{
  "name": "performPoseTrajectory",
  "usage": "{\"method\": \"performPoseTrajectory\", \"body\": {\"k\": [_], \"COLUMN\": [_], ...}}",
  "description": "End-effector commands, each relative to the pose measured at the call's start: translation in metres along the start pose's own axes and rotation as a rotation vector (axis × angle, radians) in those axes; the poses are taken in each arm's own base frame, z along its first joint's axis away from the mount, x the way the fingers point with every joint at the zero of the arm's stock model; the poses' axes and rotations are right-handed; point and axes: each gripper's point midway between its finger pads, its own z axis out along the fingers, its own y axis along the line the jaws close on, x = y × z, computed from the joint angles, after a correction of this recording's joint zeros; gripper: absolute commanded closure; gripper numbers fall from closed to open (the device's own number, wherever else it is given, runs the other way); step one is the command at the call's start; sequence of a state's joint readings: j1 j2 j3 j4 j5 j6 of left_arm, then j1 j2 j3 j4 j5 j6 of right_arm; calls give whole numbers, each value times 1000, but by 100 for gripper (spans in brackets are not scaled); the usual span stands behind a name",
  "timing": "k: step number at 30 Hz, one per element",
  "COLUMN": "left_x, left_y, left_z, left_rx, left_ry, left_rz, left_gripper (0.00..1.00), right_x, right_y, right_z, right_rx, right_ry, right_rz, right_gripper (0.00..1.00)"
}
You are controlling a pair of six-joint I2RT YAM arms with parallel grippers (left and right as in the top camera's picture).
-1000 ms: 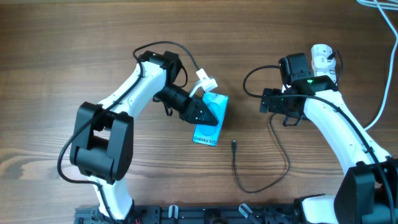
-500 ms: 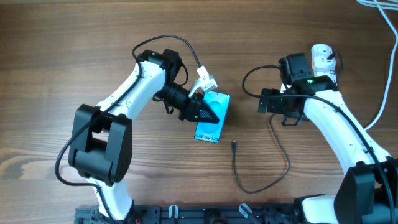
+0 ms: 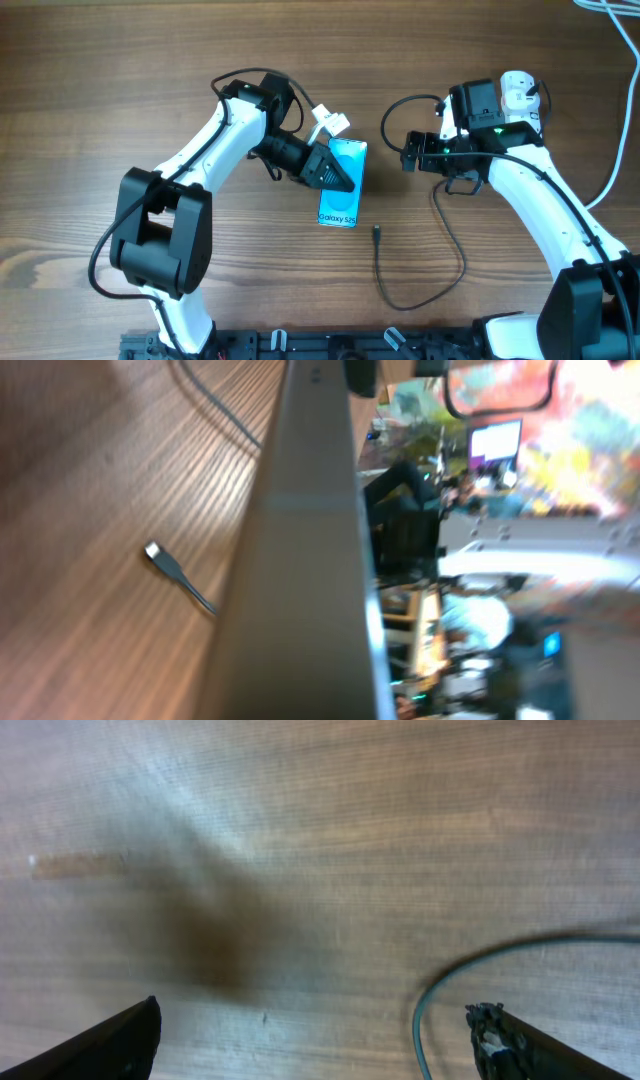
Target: Plug charger to phone and switch on socket
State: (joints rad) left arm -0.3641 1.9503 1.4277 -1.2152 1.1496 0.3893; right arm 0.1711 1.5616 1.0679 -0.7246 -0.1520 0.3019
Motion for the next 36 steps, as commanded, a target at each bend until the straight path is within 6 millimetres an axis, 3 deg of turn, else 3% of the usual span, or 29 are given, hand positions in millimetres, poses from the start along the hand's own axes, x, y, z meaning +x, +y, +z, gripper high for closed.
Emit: {"method": "performPoseTrajectory", "body": {"k": [1, 5, 8, 13, 15, 23, 28, 36], "left_x": [-2, 10, 20, 28, 31, 35, 26, 25], "left_y": [-23, -33, -41, -90, -100, -107, -118, -117], "left_z": [-2, 15, 27, 23, 19, 16, 12, 10], "left_rx": [33, 23, 11, 237, 275, 293, 378, 378], "left_ry": [-6, 64, 115, 204, 223, 243, 234, 242], "left_rz": [-372, -658, -726, -933, -1016, -1102, -1117, -1190], "left_gripper": [96, 96, 96, 96, 96, 96, 96, 96], "right_x": [-11, -21, -21, -21, -21, -21, -21, -21], "right_y": [-2, 1, 1, 1, 1, 1, 1, 1], "right_z": [1, 0, 0, 0, 0, 0, 0, 1], "right_rx": [10, -2, -2, -2, -2, -2, -2, -2], "right_ry": [-45, -82, -83, -83, -83, -83, -83, -83], "right_rz": [15, 9, 10, 10, 10, 10, 10, 10], "right_gripper": [0, 0, 0, 0, 0, 0, 0, 0]}}
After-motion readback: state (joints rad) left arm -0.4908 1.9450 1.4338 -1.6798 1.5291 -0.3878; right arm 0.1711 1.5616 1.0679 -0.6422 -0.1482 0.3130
